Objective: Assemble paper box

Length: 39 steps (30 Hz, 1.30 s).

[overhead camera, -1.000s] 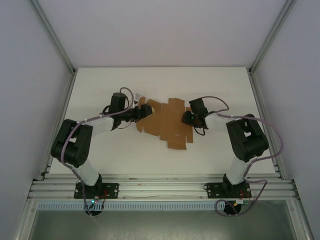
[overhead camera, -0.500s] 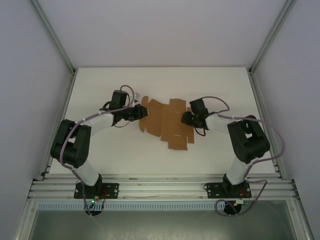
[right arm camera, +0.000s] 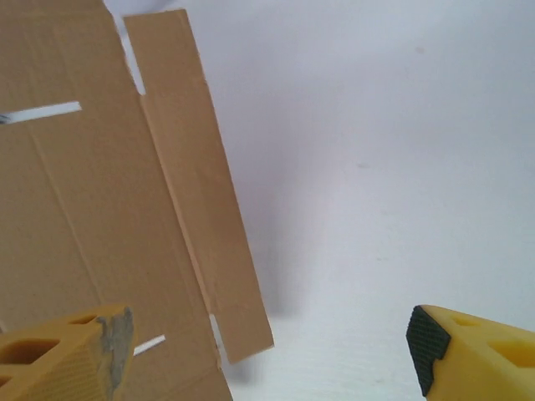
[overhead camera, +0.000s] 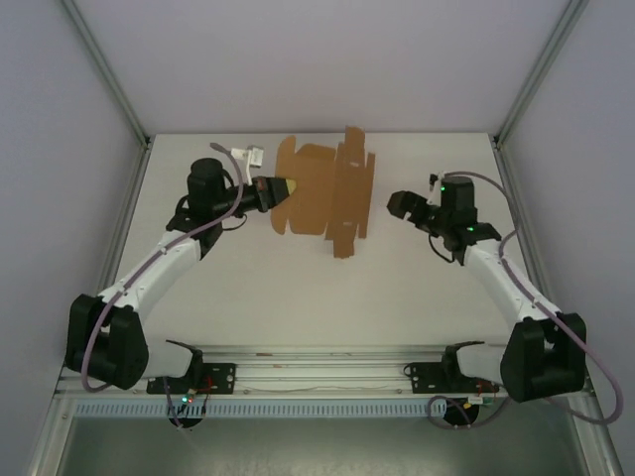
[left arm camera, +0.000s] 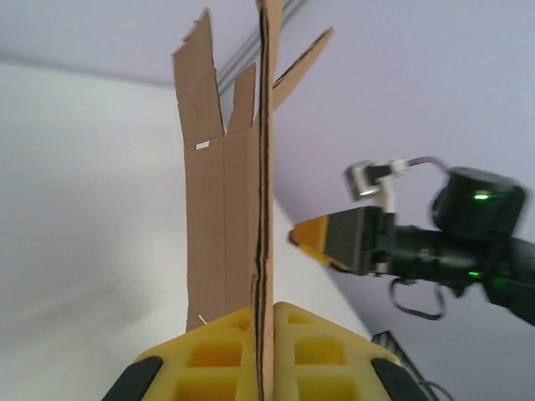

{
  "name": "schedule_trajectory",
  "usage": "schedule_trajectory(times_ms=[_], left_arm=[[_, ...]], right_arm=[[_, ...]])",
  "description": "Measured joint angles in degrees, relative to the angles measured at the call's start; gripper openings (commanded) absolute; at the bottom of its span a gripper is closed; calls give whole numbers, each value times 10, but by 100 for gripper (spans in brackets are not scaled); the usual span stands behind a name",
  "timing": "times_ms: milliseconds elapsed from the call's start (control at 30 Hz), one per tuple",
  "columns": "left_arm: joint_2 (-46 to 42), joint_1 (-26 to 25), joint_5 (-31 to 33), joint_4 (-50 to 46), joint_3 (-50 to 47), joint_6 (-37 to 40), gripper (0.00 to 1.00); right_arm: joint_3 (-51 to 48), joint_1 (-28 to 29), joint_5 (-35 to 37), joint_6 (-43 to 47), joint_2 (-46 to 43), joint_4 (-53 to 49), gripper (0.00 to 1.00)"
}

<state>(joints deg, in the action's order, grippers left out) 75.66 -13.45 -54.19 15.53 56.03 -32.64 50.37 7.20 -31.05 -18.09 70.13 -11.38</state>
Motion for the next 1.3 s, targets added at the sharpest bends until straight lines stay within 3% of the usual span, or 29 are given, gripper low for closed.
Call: schedule_trajectory(times_ms=[167,333,667,800,833,867,900,933,967,1000,1300], left_arm=[[-10,4,-46,110,14,-71,0],[-11,4,-63,155,25,-115,0],[-21,4,-60,146,33,-113,0],[-40,4,-44,123,31,-94,0],[-44,4,-38,117,29,-90,7],[-49,4,-30,108,26,-83,40],[-53,4,-22,99,24,-75,54],[-57,4,-9,78,23,-64,61],[-62,4,10,51,23,-51,84],[-67,4,29,29,20,-37,100],[-121,5,319,-238,-60,56,100]], right_arm=[[8,-30,-125,-1,-7,44,84],[30,-50,-220,-18,3,103,70],[52,-64,-322,-69,48,208,24],[52,-64,-338,-65,45,218,0],[52,-64,-341,-62,43,217,0],[52,-64,-344,-52,40,216,0],[52,-64,-344,-46,38,212,0],[52,-64,-344,-37,35,206,0],[52,-64,-343,-25,31,194,0],[52,-64,-339,-12,28,179,0],[53,-9,-232,159,33,-37,0]])
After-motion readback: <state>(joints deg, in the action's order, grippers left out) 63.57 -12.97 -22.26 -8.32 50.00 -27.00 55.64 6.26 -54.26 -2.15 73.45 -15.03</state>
